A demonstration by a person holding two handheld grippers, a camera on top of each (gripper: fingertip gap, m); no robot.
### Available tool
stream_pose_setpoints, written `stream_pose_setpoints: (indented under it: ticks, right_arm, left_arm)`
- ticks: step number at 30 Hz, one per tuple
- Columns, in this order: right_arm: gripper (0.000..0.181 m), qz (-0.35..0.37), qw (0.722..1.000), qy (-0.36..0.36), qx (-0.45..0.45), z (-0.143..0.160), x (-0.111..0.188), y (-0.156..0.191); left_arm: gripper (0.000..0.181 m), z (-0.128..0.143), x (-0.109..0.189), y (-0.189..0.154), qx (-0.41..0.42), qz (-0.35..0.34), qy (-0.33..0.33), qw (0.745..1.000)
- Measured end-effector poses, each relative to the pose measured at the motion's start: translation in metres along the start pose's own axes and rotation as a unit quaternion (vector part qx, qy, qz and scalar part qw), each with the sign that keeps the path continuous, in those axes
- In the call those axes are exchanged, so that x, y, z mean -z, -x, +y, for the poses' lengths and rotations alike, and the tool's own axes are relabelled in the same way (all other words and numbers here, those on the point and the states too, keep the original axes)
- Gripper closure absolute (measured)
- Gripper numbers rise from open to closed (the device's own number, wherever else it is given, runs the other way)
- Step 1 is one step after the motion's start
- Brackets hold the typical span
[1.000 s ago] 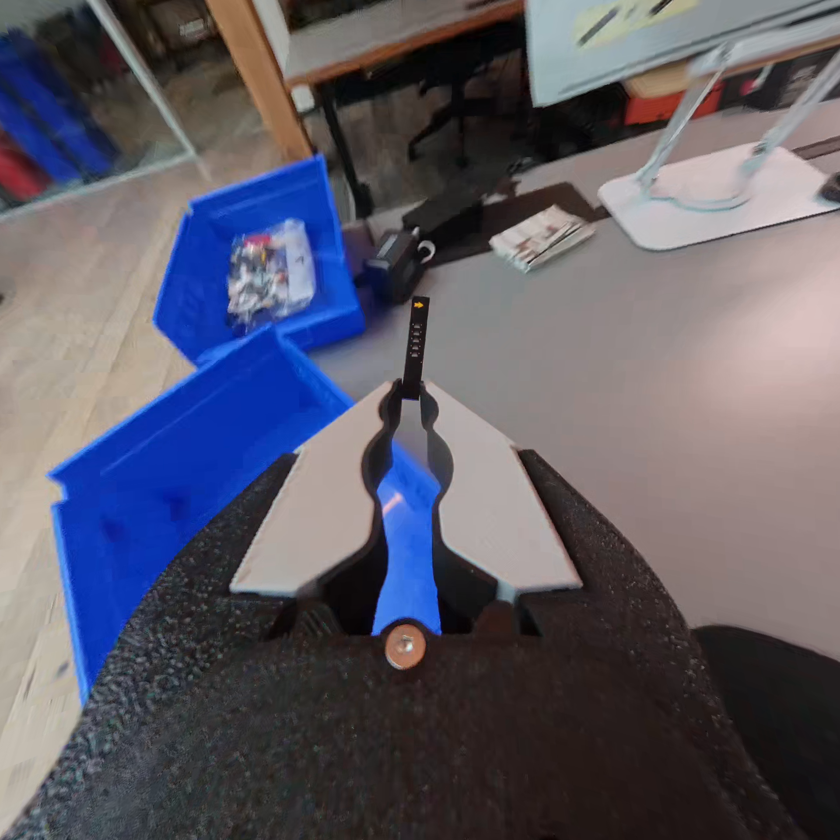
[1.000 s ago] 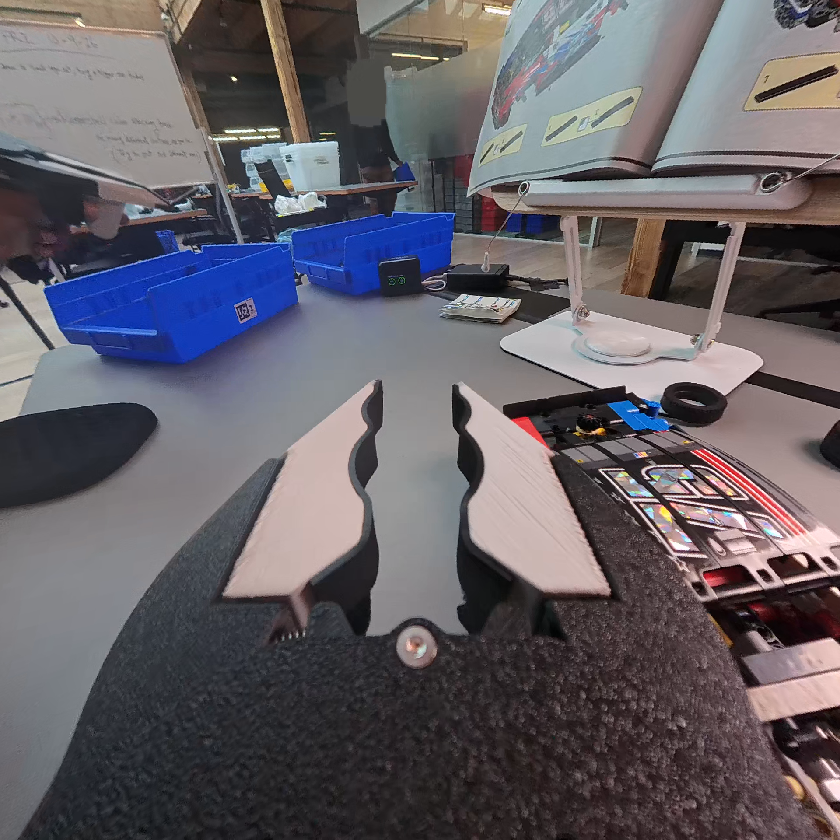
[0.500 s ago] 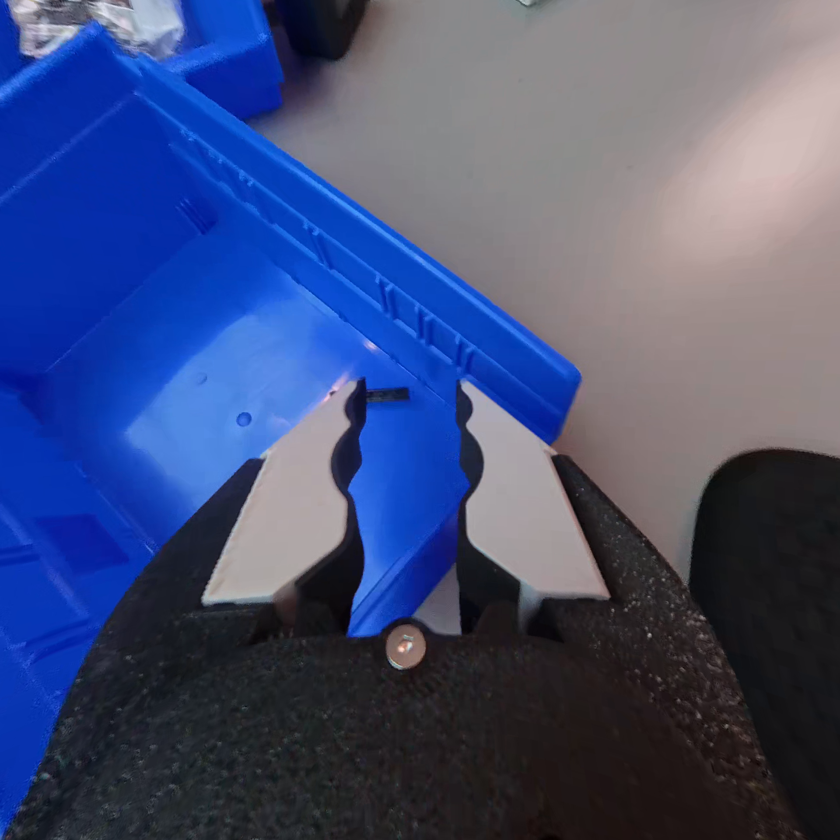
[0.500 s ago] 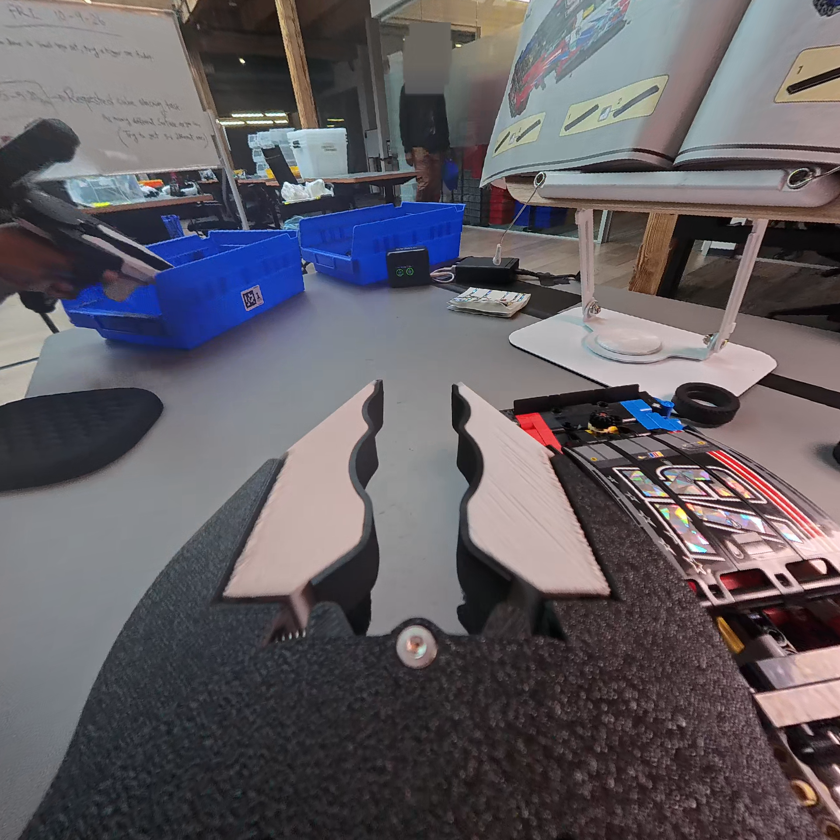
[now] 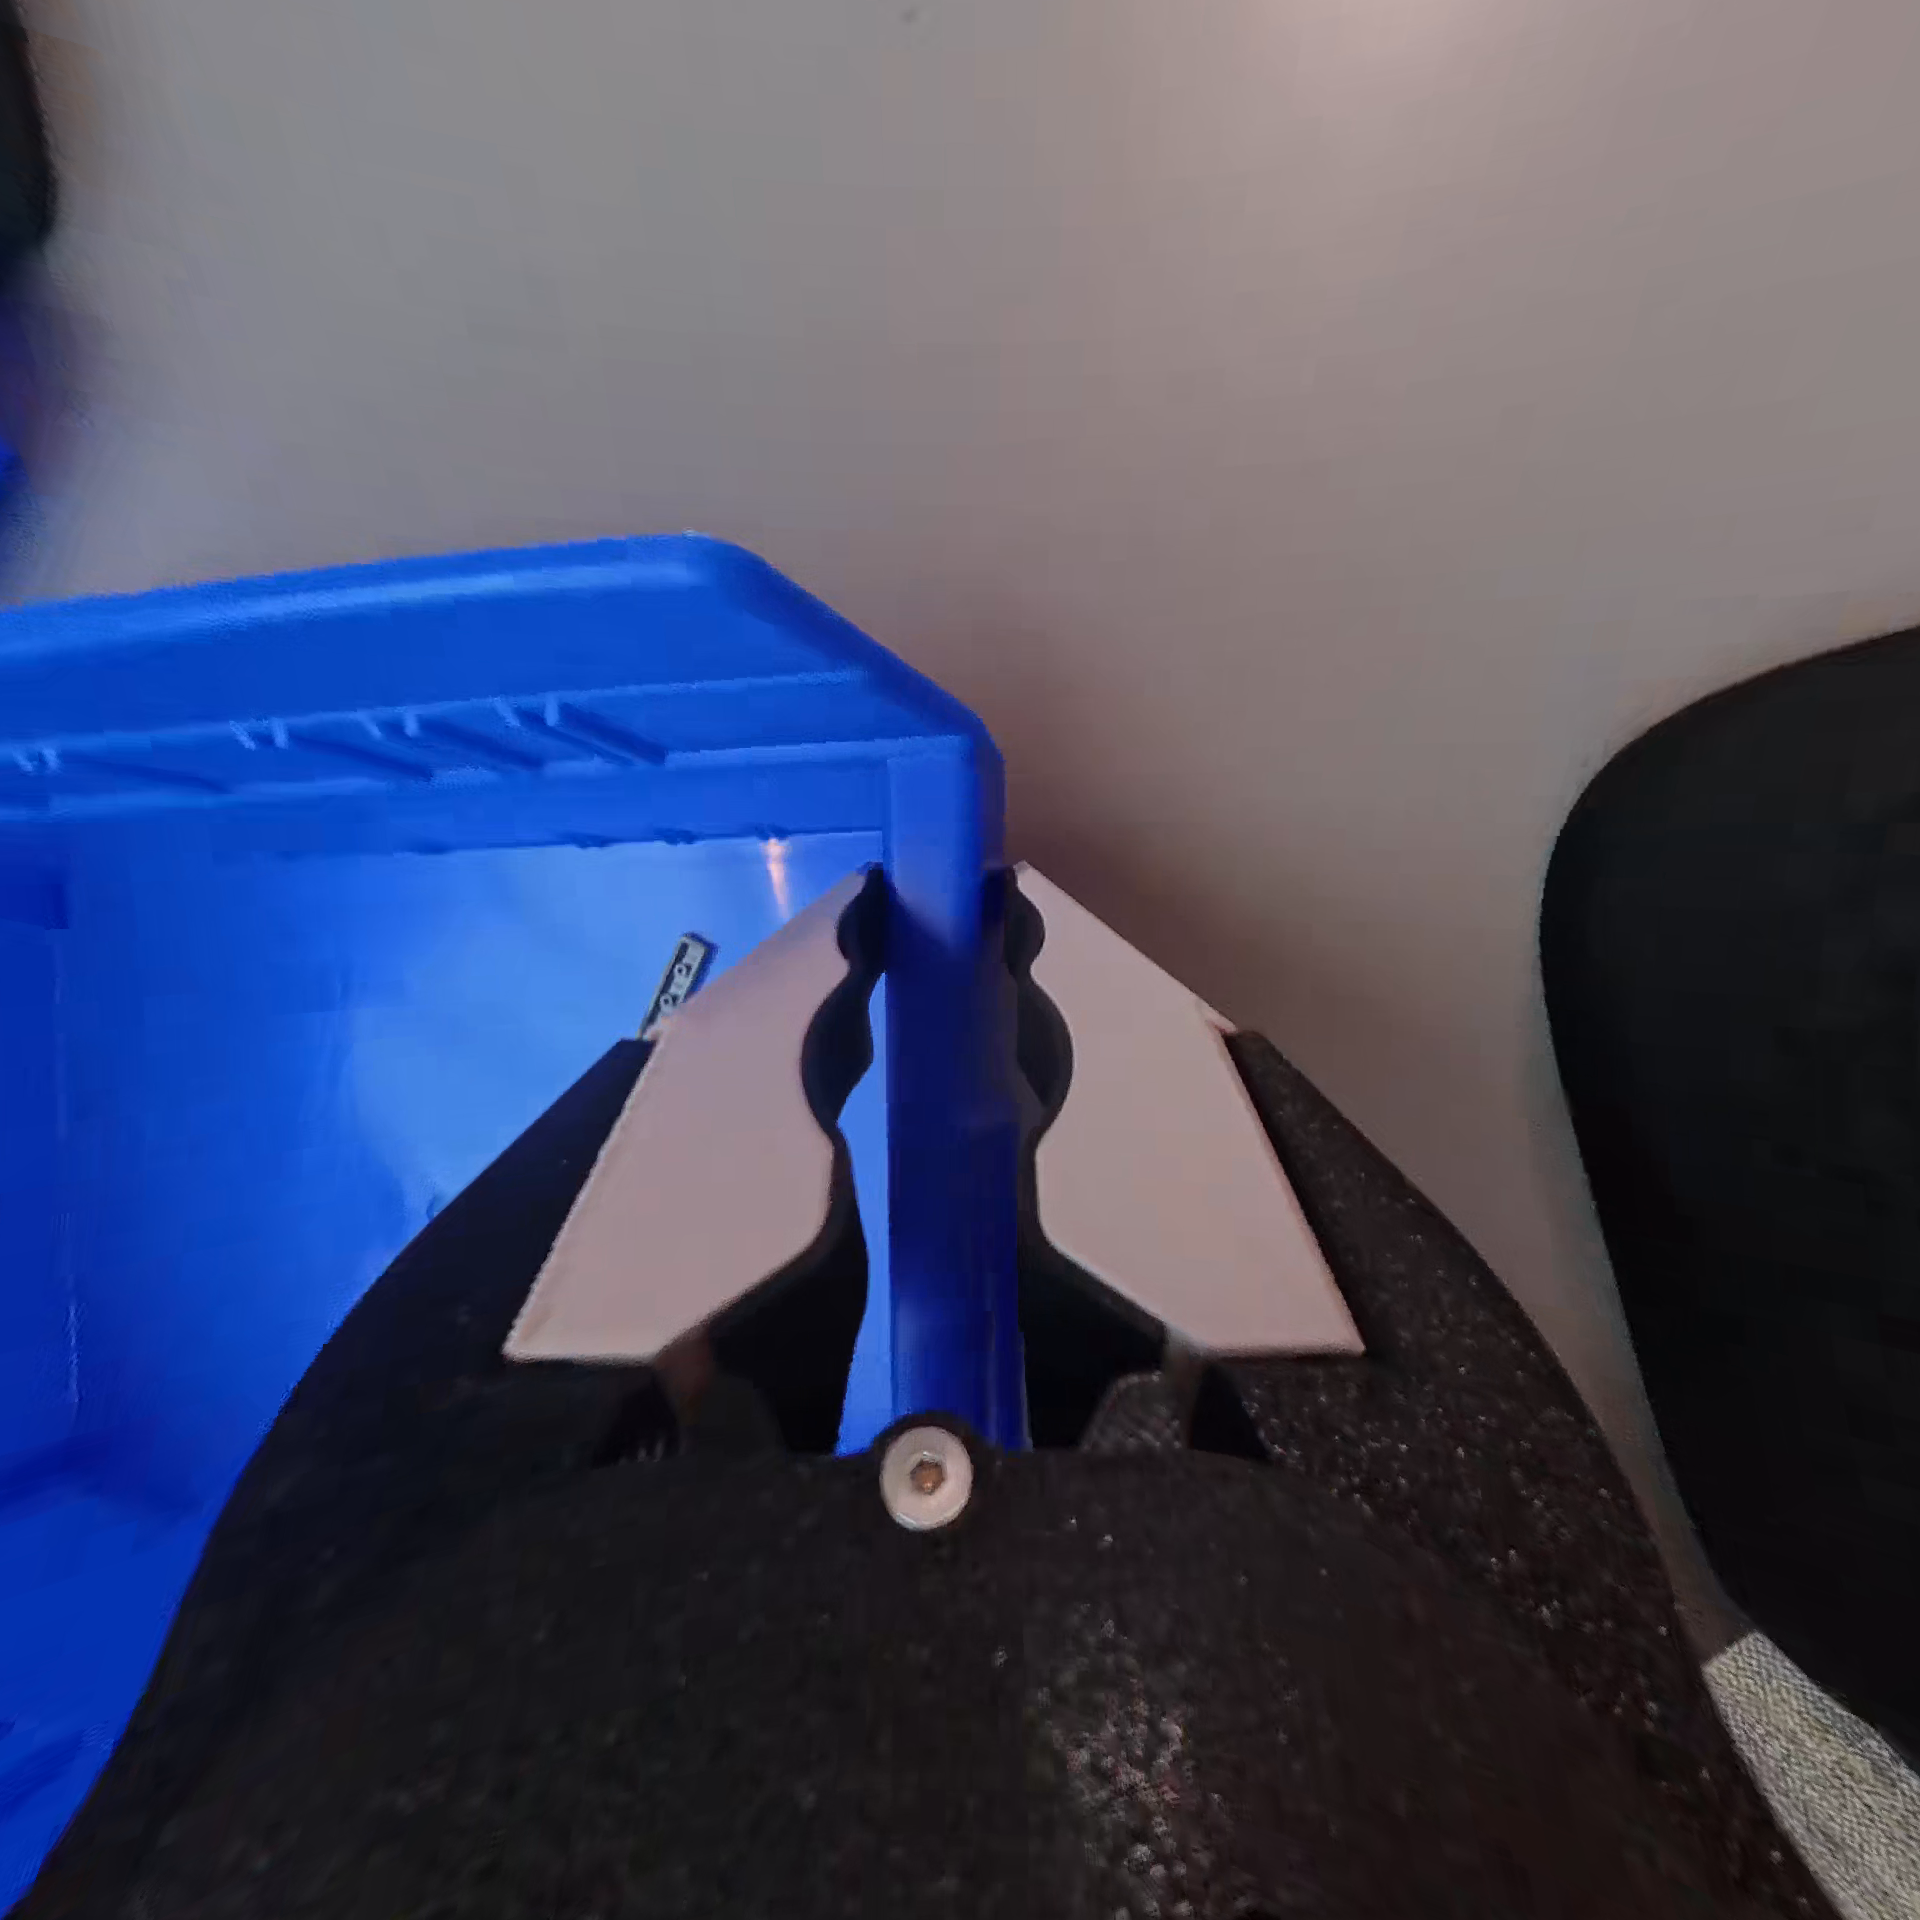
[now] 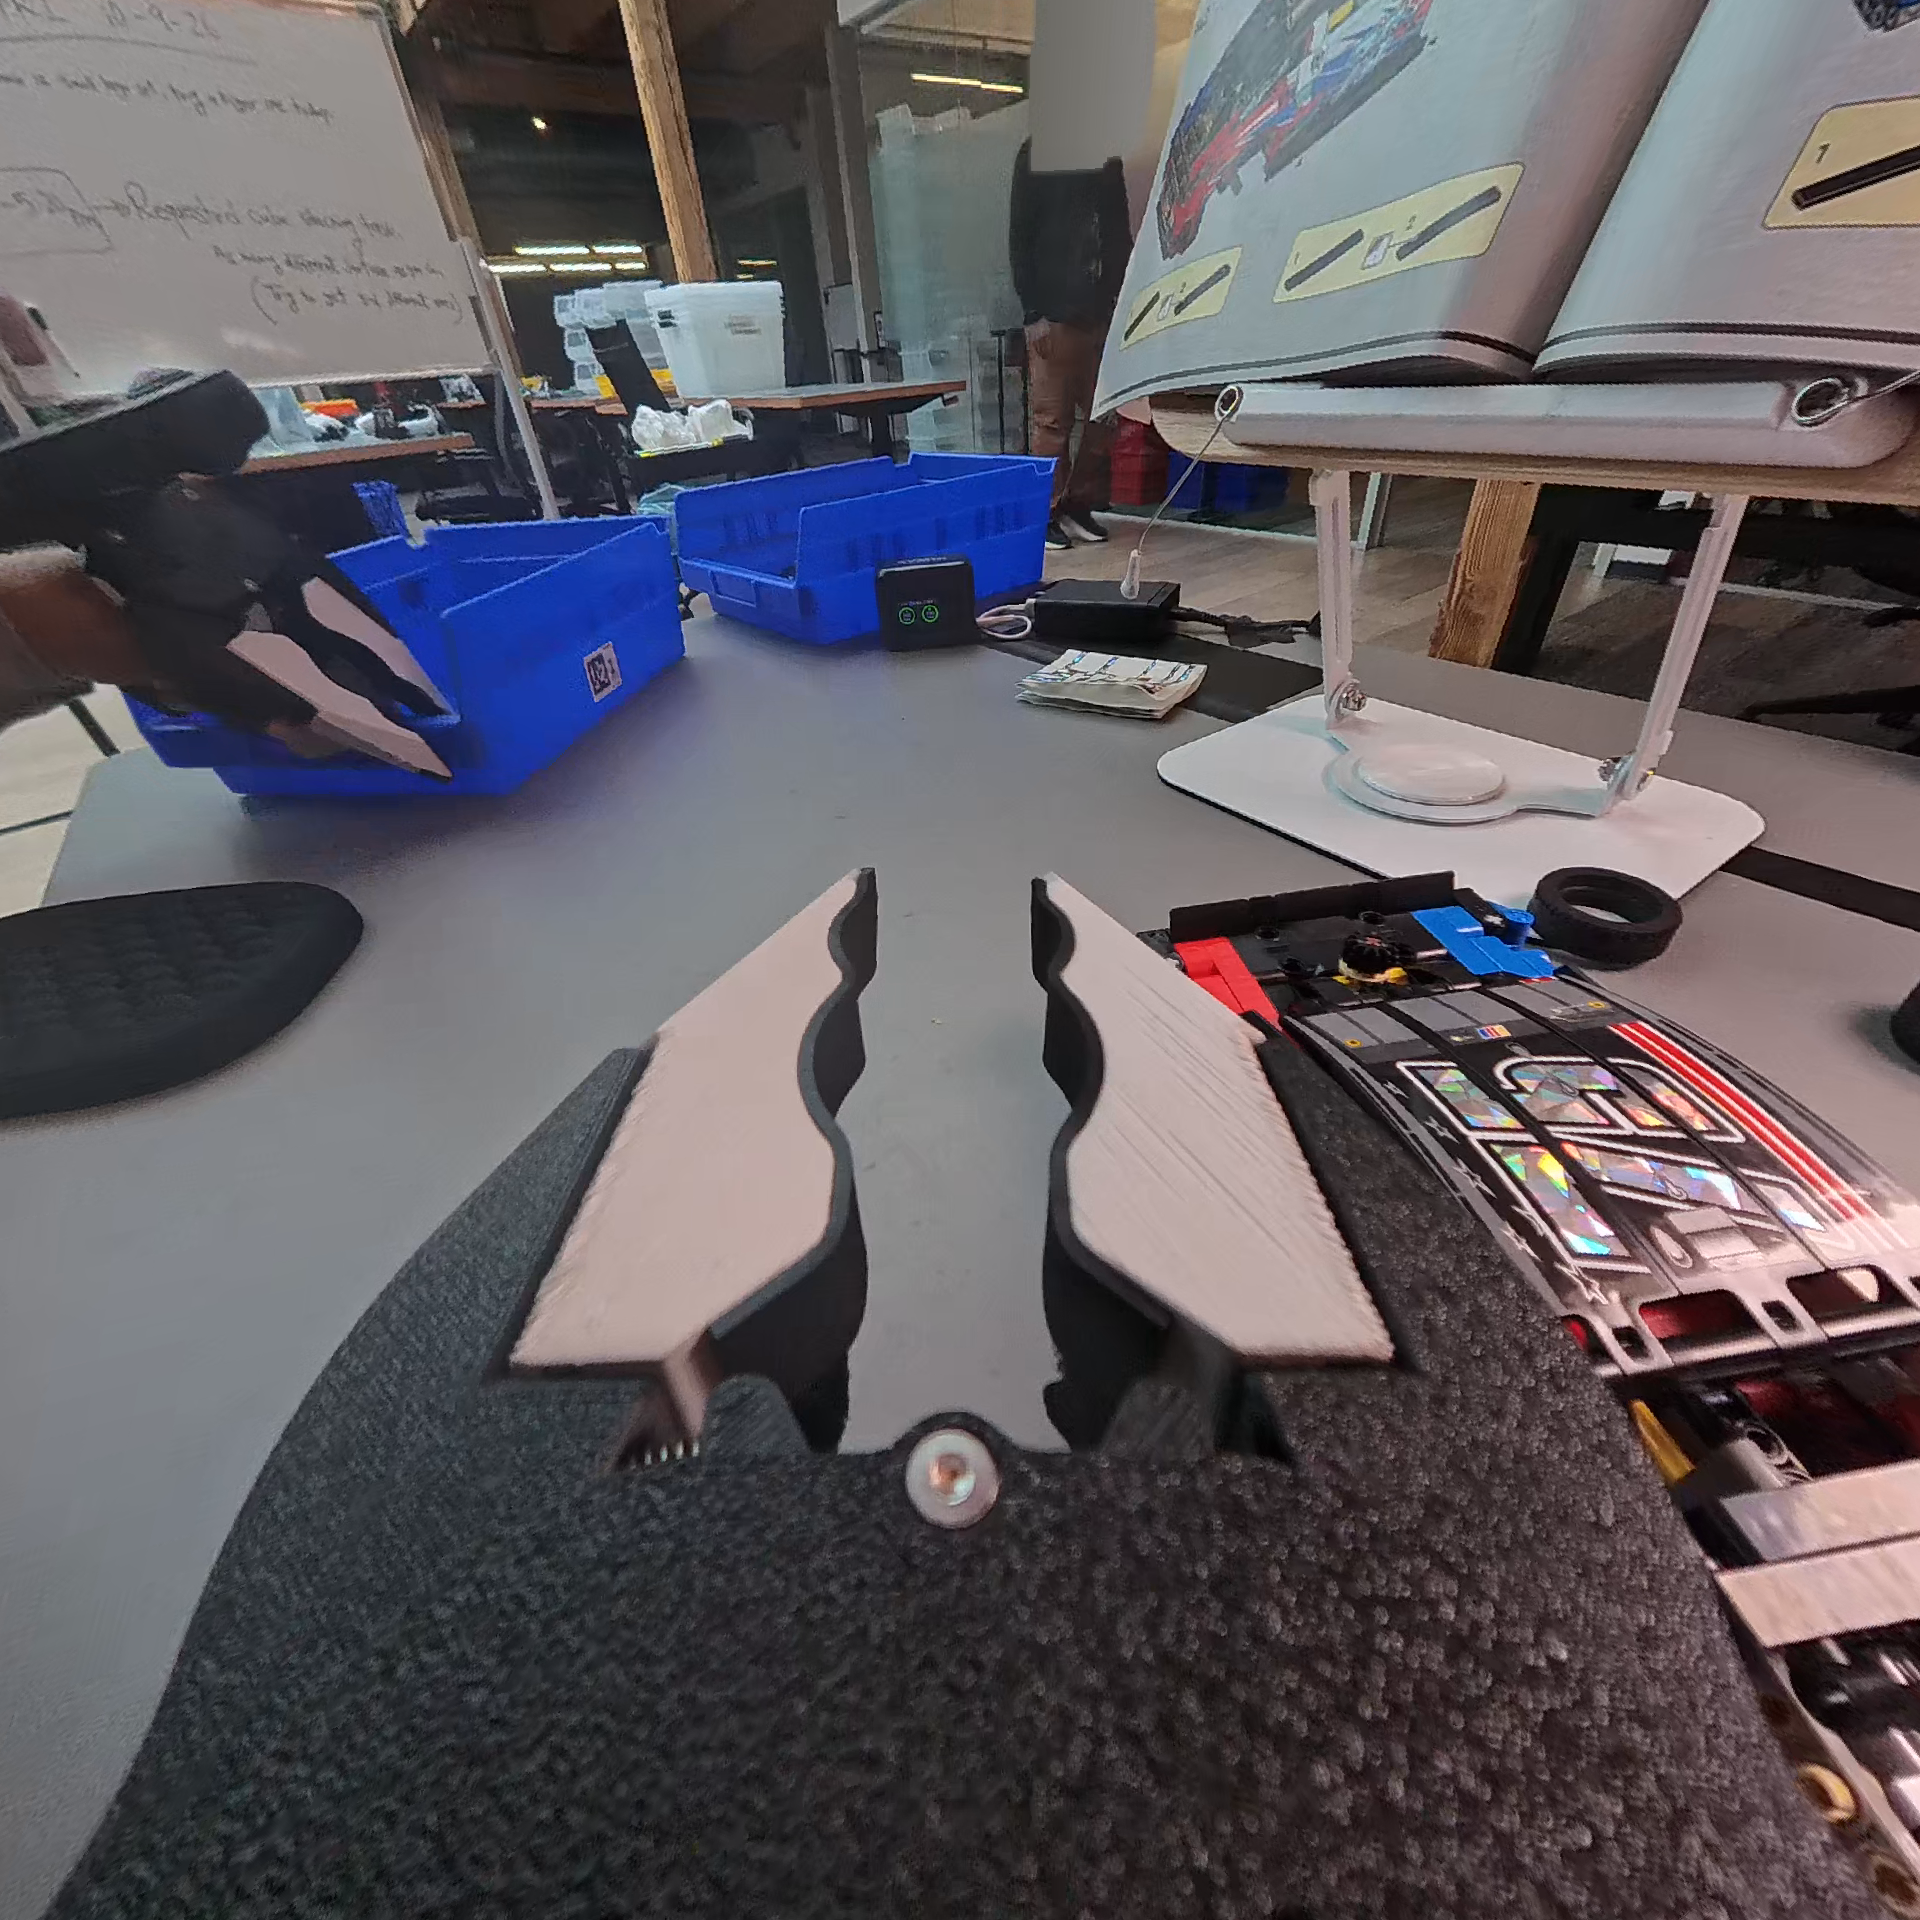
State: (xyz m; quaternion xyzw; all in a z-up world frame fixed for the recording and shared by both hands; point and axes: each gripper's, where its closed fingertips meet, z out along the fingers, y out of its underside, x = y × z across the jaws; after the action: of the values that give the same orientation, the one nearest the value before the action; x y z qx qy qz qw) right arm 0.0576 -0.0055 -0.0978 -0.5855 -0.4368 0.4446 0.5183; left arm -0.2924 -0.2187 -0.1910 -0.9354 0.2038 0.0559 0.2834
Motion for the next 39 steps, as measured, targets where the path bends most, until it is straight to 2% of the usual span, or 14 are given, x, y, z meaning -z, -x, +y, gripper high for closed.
stream_pose_setpoints:
  ticks: [1, 6, 24, 27, 30, 32, 34, 36, 39]
  right_arm:
    - [0.152, 0.000, 1.000, 0.001, -0.002, 0.000, 0.000, -0.001]
    - [0.152, 0.004, 1.000, -0.001, -0.007, 0.000, 0.001, -0.003]
    - [0.152, 0.011, 1.000, -0.002, -0.005, -0.001, 0.001, -0.005]
    - [0.152, 0.013, 1.000, -0.006, -0.007, -0.001, 0.002, -0.006]
    - [0.152, 0.016, 1.000, -0.007, -0.003, -0.002, 0.003, -0.007]
    - [0.153, 0.015, 1.000, -0.009, -0.001, -0.003, 0.002, -0.008]
    - [0.153, 0.009, 1.000, -0.015, -0.002, -0.004, 0.000, -0.008]
    - [0.150, 0.012, 1.000, -0.022, -0.003, -0.007, -0.001, -0.009]
    - [0.146, 0.024, 0.999, -0.022, 0.014, -0.007, 0.001, -0.011]
  left_arm:
    - [0.160, -0.010, -0.005, -0.003, -0.008, 0.006, -0.007, 1.000]
    - [0.159, -0.046, -0.024, -0.015, -0.016, 0.037, -0.025, 0.999]
    - [0.158, -0.124, -0.054, -0.075, -0.128, 0.101, -0.074, 0.984]
    - [0.153, -0.140, -0.041, -0.074, -0.143, 0.087, -0.107, 0.980]
    - [0.155, -0.171, 0.006, -0.077, -0.132, 0.052, -0.182, 0.973]
    - [0.160, -0.200, 0.032, -0.106, -0.146, 0.067, -0.253, 0.954]
    - [0.157, -0.223, 0.031, -0.154, -0.144, 0.141, -0.282, 0.938]
    - [0.154, -0.235, 0.007, -0.205, -0.148, 0.222, -0.275, 0.924]
    - [0.151, -0.241, -0.039, -0.257, -0.132, 0.308, -0.224, 0.915]
